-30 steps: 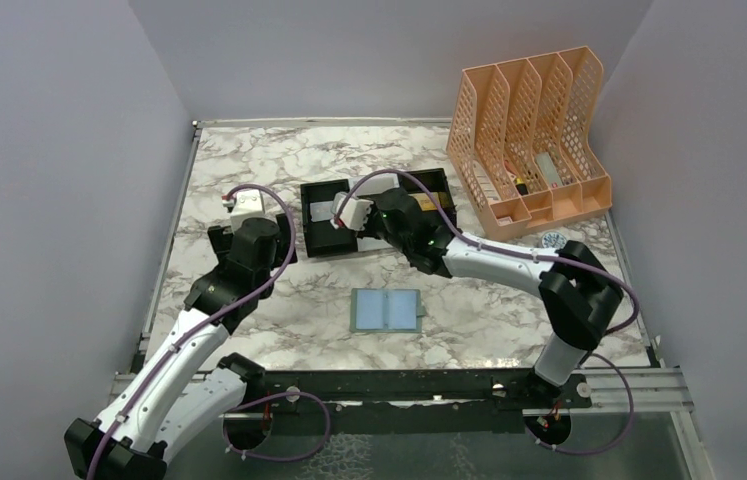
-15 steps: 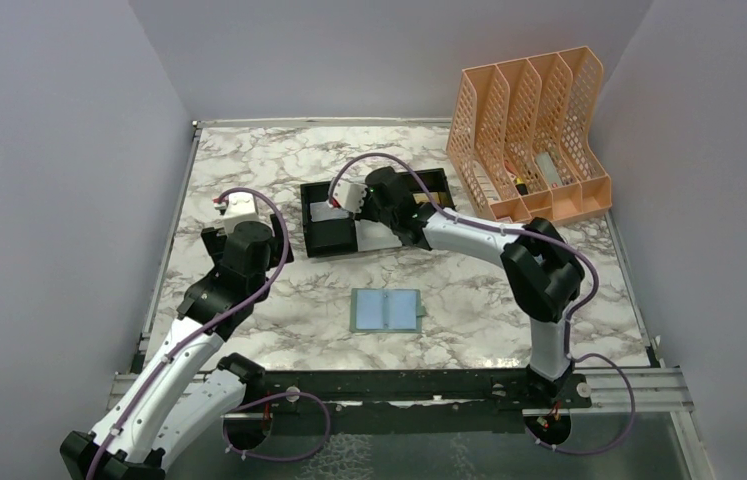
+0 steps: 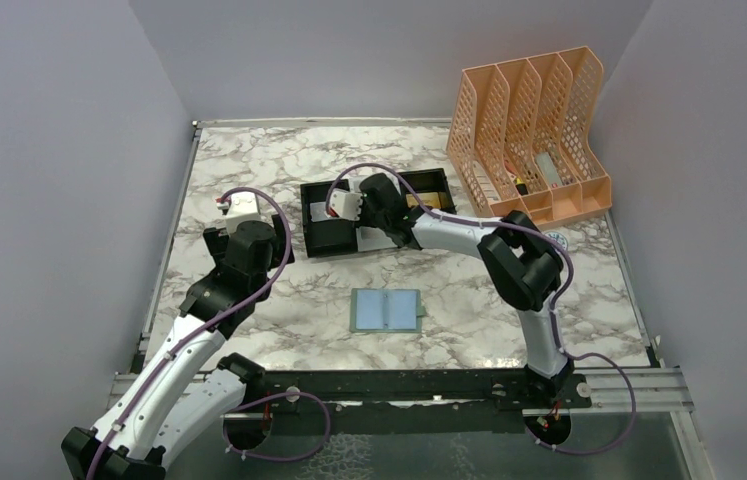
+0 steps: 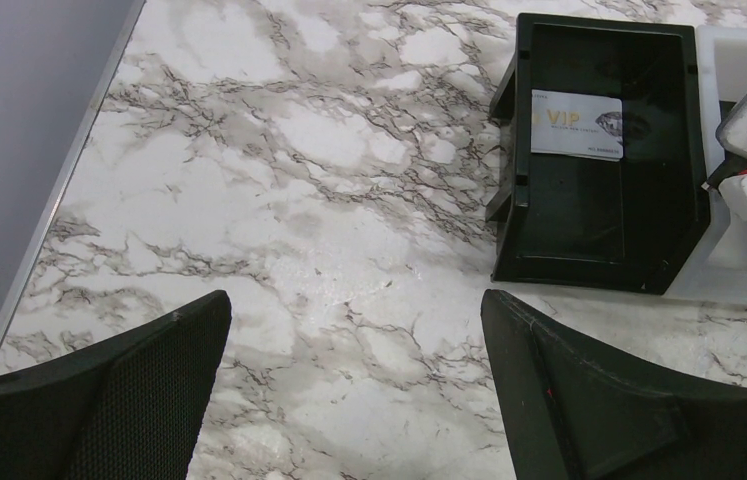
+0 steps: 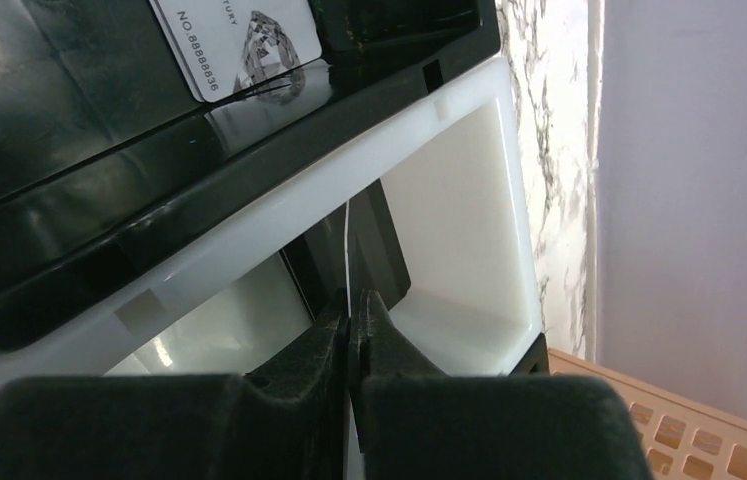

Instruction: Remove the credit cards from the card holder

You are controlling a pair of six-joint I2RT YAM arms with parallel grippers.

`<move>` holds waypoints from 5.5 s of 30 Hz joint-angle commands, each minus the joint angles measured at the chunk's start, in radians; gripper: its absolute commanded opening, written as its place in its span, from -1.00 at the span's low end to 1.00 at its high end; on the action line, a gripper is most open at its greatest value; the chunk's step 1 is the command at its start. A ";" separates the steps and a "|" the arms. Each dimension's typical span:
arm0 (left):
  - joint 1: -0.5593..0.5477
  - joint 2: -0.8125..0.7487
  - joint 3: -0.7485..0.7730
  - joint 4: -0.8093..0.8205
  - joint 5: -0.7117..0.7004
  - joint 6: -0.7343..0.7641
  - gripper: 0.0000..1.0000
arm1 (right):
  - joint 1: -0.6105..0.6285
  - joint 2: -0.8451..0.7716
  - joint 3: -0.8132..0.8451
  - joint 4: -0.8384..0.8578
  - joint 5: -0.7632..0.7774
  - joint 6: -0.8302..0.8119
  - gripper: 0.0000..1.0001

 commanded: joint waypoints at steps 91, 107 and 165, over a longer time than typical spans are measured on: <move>0.010 0.047 -0.005 0.033 0.099 0.057 0.98 | -0.108 -0.934 -0.866 0.085 -0.417 1.456 0.22; -0.134 0.264 -0.110 0.244 0.966 -0.141 0.80 | -0.108 -1.052 -1.071 0.067 -0.507 1.724 0.05; -0.318 0.557 -0.219 0.614 0.824 -0.443 -0.42 | -0.108 -0.698 -1.036 0.087 -0.477 1.704 -0.30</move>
